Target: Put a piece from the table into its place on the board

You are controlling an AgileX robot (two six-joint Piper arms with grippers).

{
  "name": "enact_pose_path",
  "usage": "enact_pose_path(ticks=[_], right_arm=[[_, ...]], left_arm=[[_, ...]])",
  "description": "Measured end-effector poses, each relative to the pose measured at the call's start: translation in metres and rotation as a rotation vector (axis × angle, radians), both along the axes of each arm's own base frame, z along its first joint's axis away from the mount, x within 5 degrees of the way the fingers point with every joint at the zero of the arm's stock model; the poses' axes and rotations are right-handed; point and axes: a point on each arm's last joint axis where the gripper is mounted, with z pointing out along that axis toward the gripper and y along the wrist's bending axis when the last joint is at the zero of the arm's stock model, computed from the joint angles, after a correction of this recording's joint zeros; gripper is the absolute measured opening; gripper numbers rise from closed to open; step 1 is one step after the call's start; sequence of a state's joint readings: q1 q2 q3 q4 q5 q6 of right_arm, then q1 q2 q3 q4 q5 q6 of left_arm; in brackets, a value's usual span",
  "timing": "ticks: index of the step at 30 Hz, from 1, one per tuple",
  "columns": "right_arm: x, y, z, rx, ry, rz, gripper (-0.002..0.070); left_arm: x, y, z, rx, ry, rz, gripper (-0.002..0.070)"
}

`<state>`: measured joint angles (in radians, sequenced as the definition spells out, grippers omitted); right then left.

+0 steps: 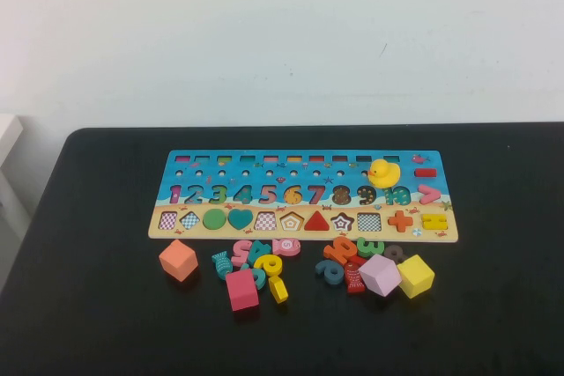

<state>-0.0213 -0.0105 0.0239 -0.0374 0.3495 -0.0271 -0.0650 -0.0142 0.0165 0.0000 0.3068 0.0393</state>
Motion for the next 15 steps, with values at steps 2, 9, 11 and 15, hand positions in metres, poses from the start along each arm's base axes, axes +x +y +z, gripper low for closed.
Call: enact_pose_path(ticks=[2, 9, 11, 15], right_arm=[[0.0, 0.0, 0.0, 0.0, 0.0, 0.0, 0.0019], [0.0, 0.0, 0.0, 0.0, 0.0, 0.0, 0.0019], [0.0, 0.0, 0.0, 0.0, 0.0, 0.0, 0.0019], [0.0, 0.0, 0.0, 0.0, 0.0, 0.0, 0.0019]], left_arm=[[0.001, -0.002, 0.002, -0.138, -0.02, 0.011, -0.0002], [0.003, -0.006, 0.022, -0.873, -0.147, 0.062, -0.0001], [0.003, -0.004, 0.025, -0.928, -0.184, 0.071, -0.0001], [0.003, -0.003, 0.028, -1.034, -0.207, 0.084, -0.0001]])
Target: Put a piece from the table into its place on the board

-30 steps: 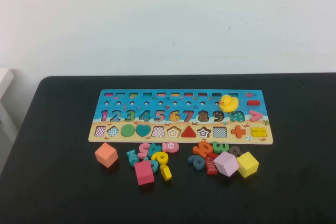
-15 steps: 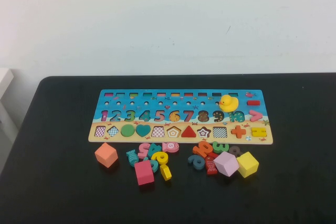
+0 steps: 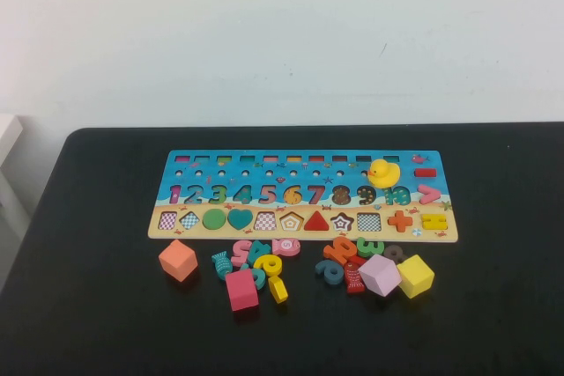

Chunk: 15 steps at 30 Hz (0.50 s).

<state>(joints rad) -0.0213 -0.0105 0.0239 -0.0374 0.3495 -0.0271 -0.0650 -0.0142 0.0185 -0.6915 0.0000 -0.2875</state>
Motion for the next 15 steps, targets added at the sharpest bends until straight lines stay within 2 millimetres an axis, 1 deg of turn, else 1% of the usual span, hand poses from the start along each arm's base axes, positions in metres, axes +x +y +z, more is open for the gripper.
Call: enact_pose_path(ticks=[2, 4, 7, 9, 10, 11, 12, 15], right_arm=[[0.0, 0.0, 0.0, 0.0, 0.0, 0.0, 0.0019], [0.0, 0.0, 0.0, 0.0, 0.0, 0.0, 0.0019], [0.0, 0.0, 0.0, 0.0, 0.0, 0.0, 0.0019], [0.0, 0.0, 0.0, 0.0, 0.0, 0.0, 0.0019], [0.0, 0.0, 0.0, 0.0, 0.0, 0.0, 0.0019], [0.0, 0.0, 0.0, 0.0, 0.0, 0.0, 0.0019], [0.0, 0.0, 0.0, 0.0, 0.0, 0.0, 0.0019], [0.0, 0.0, 0.0, 0.0, 0.0, 0.0, 0.0019]], left_arm=[[0.0, 0.0, 0.0, -0.051, 0.003, -0.004, -0.0001], [0.0, 0.0, 0.0, -0.053, 0.003, -0.005, -0.0001], [0.0, -0.003, -0.002, -0.019, 0.029, -0.031, -0.0001], [-0.002, -0.007, 0.003, 0.03, 0.045, -0.077, -0.0001], [-0.004, -0.009, 0.009, 0.072, 0.041, -0.105, -0.0001], [-0.007, -0.014, 0.025, 0.179, 0.037, -0.158, -0.0001], [-0.008, -0.017, 0.034, 0.244, 0.038, -0.187, -0.0001], [-0.005, -0.024, 0.057, 0.416, 0.071, -0.279, -0.0001]])
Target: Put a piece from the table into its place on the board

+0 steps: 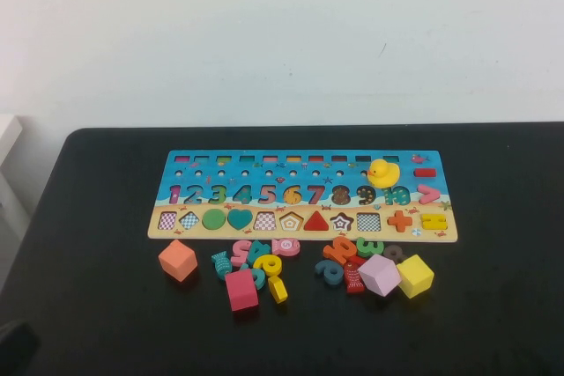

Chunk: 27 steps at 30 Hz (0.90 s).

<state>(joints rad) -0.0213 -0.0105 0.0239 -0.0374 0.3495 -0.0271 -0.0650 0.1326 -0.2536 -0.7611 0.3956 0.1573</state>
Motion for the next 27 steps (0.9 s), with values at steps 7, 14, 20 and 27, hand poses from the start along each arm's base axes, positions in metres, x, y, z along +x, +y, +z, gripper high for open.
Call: enact_pose_path(ticks=[7, 14, 20, 27], right_arm=[[0.0, 0.0, 0.0, 0.0, 0.0, 0.0, 0.0019], [0.0, 0.0, 0.0, 0.0, 0.0, 0.0, 0.0019], [0.0, 0.0, 0.0, 0.0, 0.0, 0.0, 0.0019], [0.0, 0.0, 0.0, 0.0, 0.0, 0.0, 0.0019]], left_arm=[[0.036, -0.015, 0.038, 0.329, 0.136, -0.236, -0.0002], [0.095, -0.024, 0.055, 0.558, 0.213, -0.443, -0.0002], [0.145, -0.028, 0.053, 0.597, 0.291, -0.512, -0.0001], [0.173, -0.069, 0.052, 0.692, 0.252, -0.681, -0.0001]])
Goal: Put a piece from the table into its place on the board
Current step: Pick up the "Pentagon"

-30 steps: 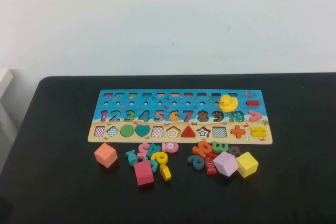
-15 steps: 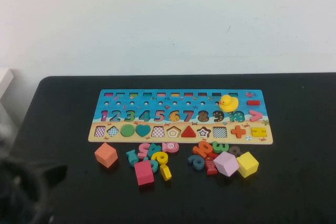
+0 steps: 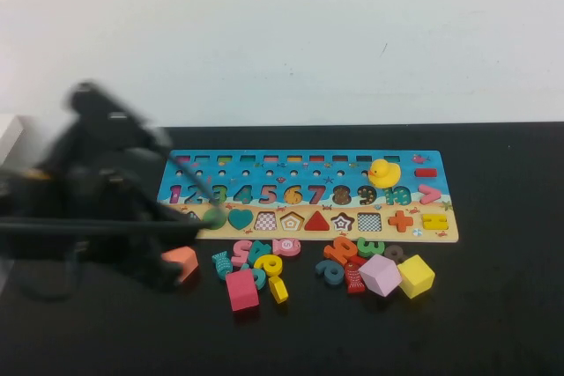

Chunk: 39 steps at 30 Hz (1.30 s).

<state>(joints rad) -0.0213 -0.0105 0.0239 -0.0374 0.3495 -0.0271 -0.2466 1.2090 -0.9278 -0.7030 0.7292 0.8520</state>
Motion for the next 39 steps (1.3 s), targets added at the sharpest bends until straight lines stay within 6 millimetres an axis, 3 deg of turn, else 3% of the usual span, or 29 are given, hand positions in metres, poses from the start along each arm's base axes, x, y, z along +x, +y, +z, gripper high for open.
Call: enact_pose_path(ticks=[8, 13, 19, 28, 39], right_arm=[[0.0, 0.0, 0.0, 0.0, 0.0, 0.0, 0.0018], [0.0, 0.0, 0.0, 0.0, 0.0, 0.0, 0.0019], [0.0, 0.0, 0.0, 0.0, 0.0, 0.0, 0.0019], [0.0, 0.0, 0.0, 0.0, 0.0, 0.0, 0.0019], [0.0, 0.0, 0.0, 0.0, 0.0, 0.0, 0.0019]], left_arm=[[0.027, -0.06, -0.031, 0.095, 0.082, -0.155, -0.0001], [0.045, -0.082, -0.057, 0.163, 0.127, -0.188, -0.0001], [0.072, -0.096, -0.087, 0.237, 0.193, -0.14, -0.0001], [0.092, -0.112, -0.131, 0.376, 0.258, -0.116, -0.0001], [0.112, -0.123, -0.166, 0.419, 0.308, -0.086, -0.0001]])
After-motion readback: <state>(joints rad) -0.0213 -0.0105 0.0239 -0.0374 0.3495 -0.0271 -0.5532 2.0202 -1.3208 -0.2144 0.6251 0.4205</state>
